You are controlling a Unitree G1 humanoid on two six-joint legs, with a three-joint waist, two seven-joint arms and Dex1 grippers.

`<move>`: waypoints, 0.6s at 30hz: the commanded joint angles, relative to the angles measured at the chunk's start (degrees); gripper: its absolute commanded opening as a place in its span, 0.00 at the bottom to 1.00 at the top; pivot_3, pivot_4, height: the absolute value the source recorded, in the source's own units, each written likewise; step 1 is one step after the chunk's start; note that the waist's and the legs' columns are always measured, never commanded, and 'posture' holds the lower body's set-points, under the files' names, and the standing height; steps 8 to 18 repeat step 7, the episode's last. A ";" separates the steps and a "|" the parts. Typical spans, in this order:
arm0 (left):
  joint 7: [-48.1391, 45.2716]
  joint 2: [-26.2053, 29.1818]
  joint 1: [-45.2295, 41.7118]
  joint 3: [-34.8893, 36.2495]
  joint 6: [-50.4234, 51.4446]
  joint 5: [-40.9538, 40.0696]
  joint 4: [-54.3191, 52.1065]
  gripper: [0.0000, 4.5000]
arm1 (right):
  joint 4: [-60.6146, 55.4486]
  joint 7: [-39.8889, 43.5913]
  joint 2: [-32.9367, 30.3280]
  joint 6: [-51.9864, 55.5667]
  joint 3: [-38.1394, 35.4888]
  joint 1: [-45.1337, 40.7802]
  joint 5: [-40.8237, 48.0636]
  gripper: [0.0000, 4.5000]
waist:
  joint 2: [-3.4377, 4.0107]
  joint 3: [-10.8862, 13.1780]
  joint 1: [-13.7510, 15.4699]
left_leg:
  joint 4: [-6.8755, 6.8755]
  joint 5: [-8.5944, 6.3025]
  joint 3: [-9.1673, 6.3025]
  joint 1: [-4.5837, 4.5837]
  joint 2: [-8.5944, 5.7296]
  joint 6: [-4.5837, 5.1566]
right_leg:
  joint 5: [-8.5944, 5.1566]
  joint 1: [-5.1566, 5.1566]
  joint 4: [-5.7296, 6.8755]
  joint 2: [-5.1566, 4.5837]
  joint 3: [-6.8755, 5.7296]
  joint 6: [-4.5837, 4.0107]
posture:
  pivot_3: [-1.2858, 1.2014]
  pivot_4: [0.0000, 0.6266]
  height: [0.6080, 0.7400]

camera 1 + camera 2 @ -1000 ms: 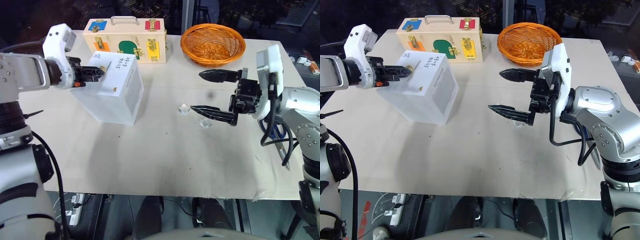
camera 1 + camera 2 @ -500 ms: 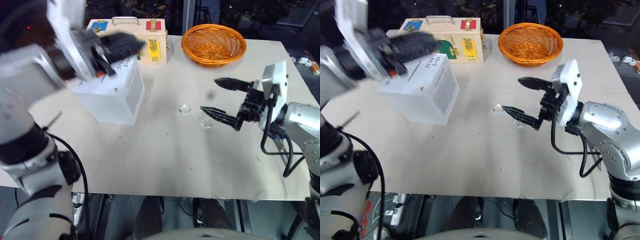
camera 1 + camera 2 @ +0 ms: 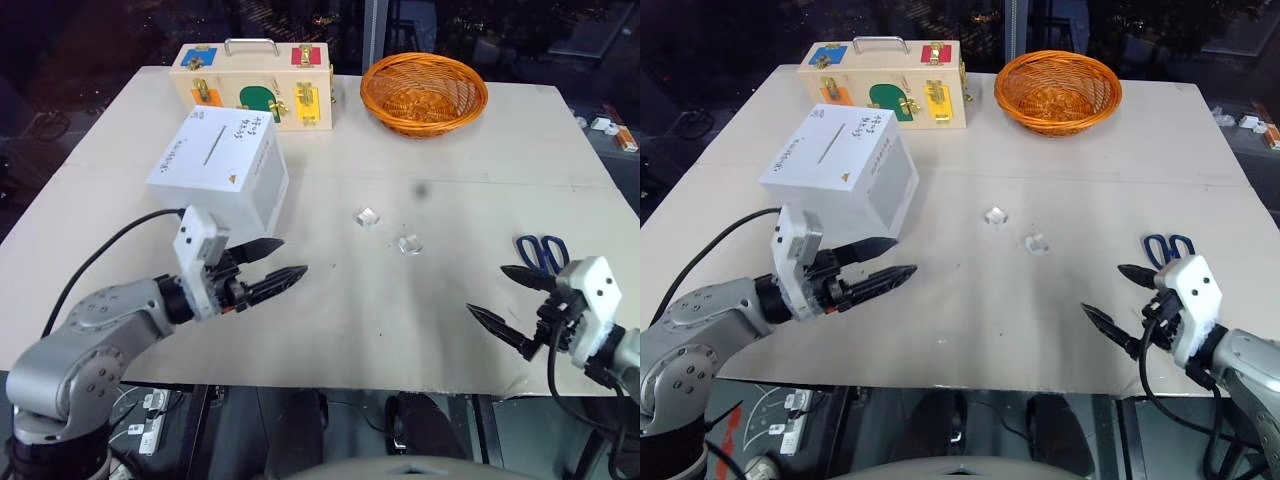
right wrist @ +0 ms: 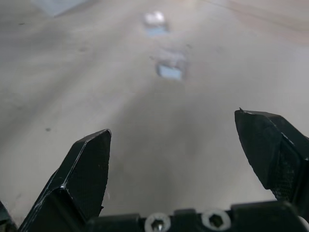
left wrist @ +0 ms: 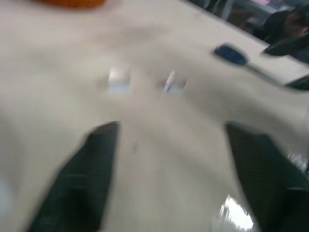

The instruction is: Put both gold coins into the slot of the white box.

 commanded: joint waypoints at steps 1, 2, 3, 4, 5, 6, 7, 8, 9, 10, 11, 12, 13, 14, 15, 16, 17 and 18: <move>-1.64 0.73 1.55 0.23 -4.91 1.76 0.40 0.99 | -2.50 -0.67 1.01 -2.14 -2.76 1.55 -0.78 1.00 | 0.00 0.00 0.01 | 0.00 0.00 0.01 0.14 0.00 0.00 | 0.00 0.14 -0.01 0.00 0.01 0.01 | 0.52 0.24 0.90; -1.93 0.81 2.09 0.10 -5.49 1.94 0.63 0.99 | -2.43 -0.67 1.36 -2.42 -2.92 1.86 -0.68 1.00 | 0.00 0.00 0.01 | 0.00 0.00 0.02 0.32 0.00 0.00 | -0.01 0.33 -0.03 0.00 0.01 0.02 | 0.52 0.24 0.90; -1.75 0.53 2.47 0.20 -6.22 2.20 1.07 0.99 | -2.42 -0.99 1.96 -2.64 -3.27 1.90 -0.39 1.00 | -0.01 0.00 0.01 | -0.03 -0.01 0.05 0.56 0.00 0.01 | -0.08 0.54 -0.06 -0.02 0.03 0.08 | 0.52 0.24 0.90; -1.79 0.43 2.70 0.11 -6.76 2.31 1.44 0.99 | -2.39 -1.28 2.27 -3.00 -3.43 1.71 -0.55 1.00 | 0.00 0.00 0.01 | -0.04 -0.01 0.05 0.59 0.00 0.01 | -0.14 0.57 -0.05 -0.02 0.04 0.09 | 0.52 0.24 0.90; -1.79 0.35 2.80 -0.02 -7.42 2.48 1.68 0.99 | -2.39 -1.56 2.40 -3.44 -3.39 1.42 -1.06 1.00 | 0.00 -0.01 0.01 | -0.05 -0.01 0.04 0.59 0.01 0.01 | -0.16 0.56 -0.05 -0.01 0.04 0.05 | 0.52 0.24 0.90; -1.78 0.37 2.79 -0.20 -7.94 2.58 1.92 0.99 | -2.35 -1.75 2.43 -3.72 -3.26 1.14 -1.53 1.00 | 0.00 0.00 0.01 | -0.05 -0.01 0.04 0.60 0.01 0.01 | -0.15 0.56 -0.04 -0.01 0.04 0.05 | 0.52 0.24 0.90; -1.64 0.41 2.71 -0.33 -8.06 2.49 2.08 0.99 | -2.43 -1.84 2.37 -3.74 -2.96 0.72 -1.65 1.00 | 0.00 0.00 0.01 | -0.05 -0.01 0.04 0.59 0.01 0.01 | -0.13 0.55 -0.04 0.00 0.05 0.07 | 0.52 0.24 0.90; -1.64 0.41 2.71 -0.33 -8.06 2.49 2.08 0.99 | -2.43 -1.84 2.37 -3.74 -2.96 0.72 -1.65 1.00 | 0.00 0.00 0.01 | -0.05 -0.01 0.04 0.59 0.01 0.01 | -0.13 0.55 -0.04 0.00 0.05 0.07 | 0.52 0.24 0.90; -1.64 0.41 2.71 -0.33 -8.06 2.49 2.08 0.99 | -2.43 -1.84 2.37 -3.74 -2.96 0.72 -1.65 1.00 | 0.00 0.00 0.01 | -0.05 -0.01 0.04 0.59 0.01 0.01 | -0.13 0.55 -0.04 0.00 0.05 0.07 | 0.52 0.24 0.90; -1.64 0.41 2.71 -0.33 -8.06 2.49 2.08 0.99 | -2.43 -1.84 2.37 -3.74 -2.96 0.72 -1.65 1.00 | 0.00 0.00 0.01 | -0.05 -0.01 0.04 0.59 0.01 0.01 | -0.13 0.55 -0.04 0.00 0.05 0.07 | 0.52 0.24 0.90; -1.64 0.41 2.71 -0.33 -8.06 2.49 2.08 0.99 | -2.43 -1.84 2.37 -3.74 -2.96 0.72 -1.65 1.00 | 0.00 0.00 0.01 | -0.05 -0.01 0.04 0.59 0.01 0.01 | -0.13 0.55 -0.04 0.00 0.05 0.07 | 0.52 0.24 0.90; -1.64 0.41 2.71 -0.33 -8.06 2.49 2.08 0.99 | -2.43 -1.84 2.37 -3.74 -2.96 0.72 -1.65 1.00 | 0.00 0.00 0.01 | -0.05 -0.01 0.04 0.59 0.01 0.01 | -0.13 0.55 -0.04 0.00 0.05 0.07 | 0.52 0.24 0.90; -1.64 0.41 2.71 -0.33 -8.06 2.49 2.08 0.99 | -2.43 -1.84 2.37 -3.74 -2.96 0.72 -1.65 1.00 | 0.00 0.00 0.01 | -0.05 -0.01 0.04 0.59 0.01 0.01 | -0.13 0.55 -0.04 0.00 0.05 0.07 | 0.52 0.24 0.90; -1.64 0.41 2.71 -0.33 -8.06 2.49 2.08 0.99 | -2.43 -1.84 2.37 -3.74 -2.96 0.72 -1.65 1.00 | 0.00 0.00 0.01 | -0.05 -0.01 0.04 0.59 0.01 0.01 | -0.13 0.55 -0.04 0.00 0.05 0.07 | 0.52 0.24 0.90; -1.64 0.41 2.71 -0.33 -8.06 2.49 2.08 0.99 | -2.43 -1.84 2.37 -3.74 -2.96 0.72 -1.65 1.00 | 0.00 0.00 0.01 | -0.05 -0.01 0.04 0.59 0.01 0.01 | -0.13 0.55 -0.04 0.00 0.05 0.07 | 0.52 0.24 0.90; -1.64 0.41 2.71 -0.33 -8.06 2.49 2.08 0.99 | -2.43 -1.84 2.37 -3.74 -2.96 0.72 -1.65 1.00 | 0.00 0.00 0.01 | -0.05 -0.01 0.04 0.59 0.01 0.01 | -0.13 0.55 -0.04 0.00 0.05 0.07 | 0.52 0.24 0.90; -1.64 0.41 2.71 -0.33 -8.06 2.49 2.08 0.99 | -2.43 -1.84 2.37 -3.74 -2.96 0.72 -1.65 1.00 | 0.00 0.00 0.01 | -0.05 -0.01 0.04 0.59 0.01 0.01 | -0.13 0.55 -0.04 0.00 0.05 0.07 | 0.52 0.24 0.90; -1.64 0.41 2.71 -0.33 -8.06 2.49 2.08 0.99 | -2.43 -1.84 2.37 -3.74 -2.96 0.72 -1.65 1.00 | 0.00 0.00 0.01 | -0.05 -0.01 0.04 0.59 0.01 0.01 | -0.13 0.55 -0.04 0.00 0.05 0.07 | 0.52 0.24 0.90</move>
